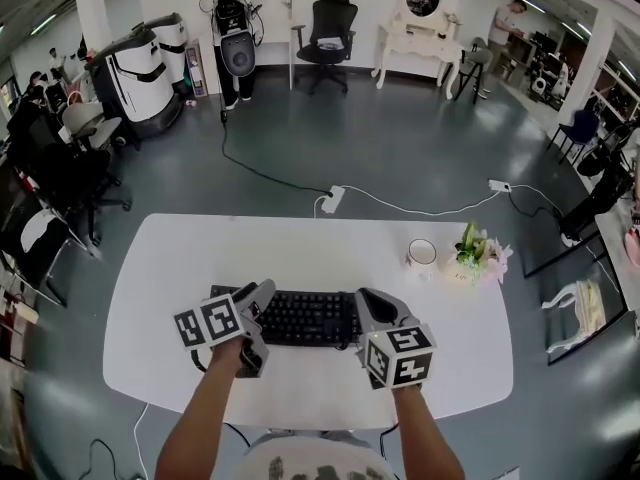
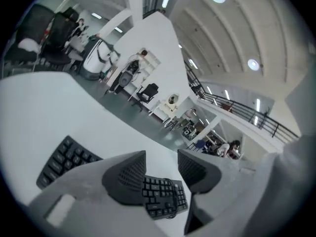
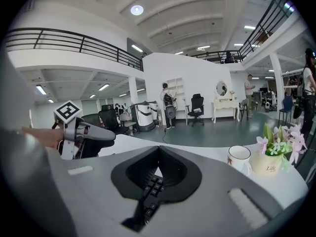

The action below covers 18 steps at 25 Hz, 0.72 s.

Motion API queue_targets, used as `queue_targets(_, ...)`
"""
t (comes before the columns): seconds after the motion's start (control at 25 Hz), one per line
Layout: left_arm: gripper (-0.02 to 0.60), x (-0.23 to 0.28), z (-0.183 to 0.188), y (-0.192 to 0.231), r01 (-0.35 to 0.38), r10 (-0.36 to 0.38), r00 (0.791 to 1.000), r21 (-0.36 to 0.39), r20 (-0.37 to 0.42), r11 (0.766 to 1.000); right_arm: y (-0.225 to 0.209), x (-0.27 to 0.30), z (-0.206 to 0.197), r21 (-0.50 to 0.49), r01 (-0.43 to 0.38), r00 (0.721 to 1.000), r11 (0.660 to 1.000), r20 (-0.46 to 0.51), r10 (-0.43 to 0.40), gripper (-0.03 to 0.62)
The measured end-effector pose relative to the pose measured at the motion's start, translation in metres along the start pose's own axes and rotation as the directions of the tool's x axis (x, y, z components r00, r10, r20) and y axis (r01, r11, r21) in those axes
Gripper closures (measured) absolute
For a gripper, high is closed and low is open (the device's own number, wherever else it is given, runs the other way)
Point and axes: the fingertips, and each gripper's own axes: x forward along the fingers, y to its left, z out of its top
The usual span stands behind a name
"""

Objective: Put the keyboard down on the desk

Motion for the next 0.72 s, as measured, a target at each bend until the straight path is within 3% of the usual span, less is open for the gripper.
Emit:
queue_targets(0.12,0.434,-0.005,0.011,-0.013,-0.005,0.005,1.000,0.221,0.001,0.975,0.002,-0.003,0.009,-0.009,-0.005,1.000,1.000,0.022,0.005,0.594)
queue_targets(0.32,0.460,-0.018,0.026,-0.033,-0.043,0.015,0.998,0.491,0.061,0.870,0.003,-0.009,0.025,-0.021,-0.001,0.998,1.000,0.060,0.002,0.594)
queue_targets(0.6,0.537,-0.030,0.036,-0.048,-0.137,0.029,0.985,0.677,0.168,0.723,0.010,-0.014,0.037,-0.047,-0.006,0.995,0.999,0.100,0.011,0.595)
queue_targets(0.72,0.578,-0.032,0.038,-0.050,-0.143,0.021,0.982,0.673,0.187,0.726,0.011,-0.015,0.038,-0.066,0.004,0.994,0.998,0.105,0.003,0.595)
